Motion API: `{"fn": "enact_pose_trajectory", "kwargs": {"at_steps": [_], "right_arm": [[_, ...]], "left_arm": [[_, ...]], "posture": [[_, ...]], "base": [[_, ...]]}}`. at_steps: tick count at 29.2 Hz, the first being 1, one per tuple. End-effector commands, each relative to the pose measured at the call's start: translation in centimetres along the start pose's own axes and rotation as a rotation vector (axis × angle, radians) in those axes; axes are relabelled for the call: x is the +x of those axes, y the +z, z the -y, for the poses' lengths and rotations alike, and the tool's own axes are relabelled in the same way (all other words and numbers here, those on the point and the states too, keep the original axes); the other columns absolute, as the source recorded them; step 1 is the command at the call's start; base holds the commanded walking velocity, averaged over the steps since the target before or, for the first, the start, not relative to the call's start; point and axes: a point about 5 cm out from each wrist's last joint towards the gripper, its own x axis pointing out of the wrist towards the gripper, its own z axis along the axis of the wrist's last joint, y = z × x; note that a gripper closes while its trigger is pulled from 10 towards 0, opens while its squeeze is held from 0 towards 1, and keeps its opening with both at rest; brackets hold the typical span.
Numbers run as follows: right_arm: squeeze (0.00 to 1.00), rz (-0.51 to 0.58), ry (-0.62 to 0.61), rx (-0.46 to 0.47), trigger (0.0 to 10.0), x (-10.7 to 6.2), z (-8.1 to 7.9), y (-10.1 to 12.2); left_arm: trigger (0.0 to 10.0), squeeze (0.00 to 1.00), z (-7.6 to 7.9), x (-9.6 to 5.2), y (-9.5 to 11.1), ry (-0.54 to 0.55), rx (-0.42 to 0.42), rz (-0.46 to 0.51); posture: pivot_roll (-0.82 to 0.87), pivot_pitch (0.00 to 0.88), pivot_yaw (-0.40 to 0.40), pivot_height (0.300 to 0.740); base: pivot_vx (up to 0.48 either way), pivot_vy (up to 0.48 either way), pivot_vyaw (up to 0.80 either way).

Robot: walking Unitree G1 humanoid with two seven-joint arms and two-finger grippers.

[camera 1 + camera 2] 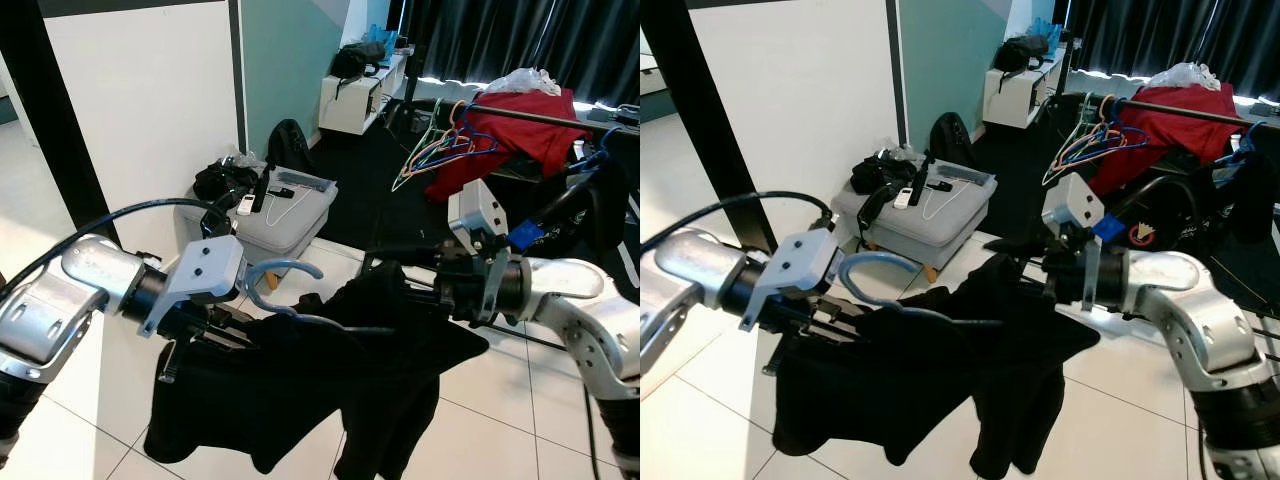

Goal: Hang hanger

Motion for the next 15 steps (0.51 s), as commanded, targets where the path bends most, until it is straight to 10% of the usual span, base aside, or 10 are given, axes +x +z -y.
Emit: {"fn": "enact_pose_trajectory", "kwargs": {"at_steps": [1,7,15], "right_arm": [[1.0,-0.007,-0.051,-0.042,10.0,-0.7,0.9,0.5],[1.0,-0.208,-0.236,-0.077,10.0,-3.7,3.9,-0.9],[1.0,-0.17,-0.333,-0.078,10.0,-5.7,5.3,-0.2]], "left_arm": [[10.0,0.0,0.4,0.8,0.6,-0.038,0.024,0.038],[10.0,0.0,0.6,1.2,0.6,-0.043,0.015,0.057],[10.0,0.0,0.4,0.7,0.1,-0.007,0.007,0.03]], "posture": [[-0.03,0.0,-0.06,0.74],[-0.03,0.0,-0.066,0.74],[-0.03,0.0,-0.069,0.74]], "base": [[0.0,0.0,0.0],[0.0,0.0,0.0],[0.0,0.0,0.0]]}}
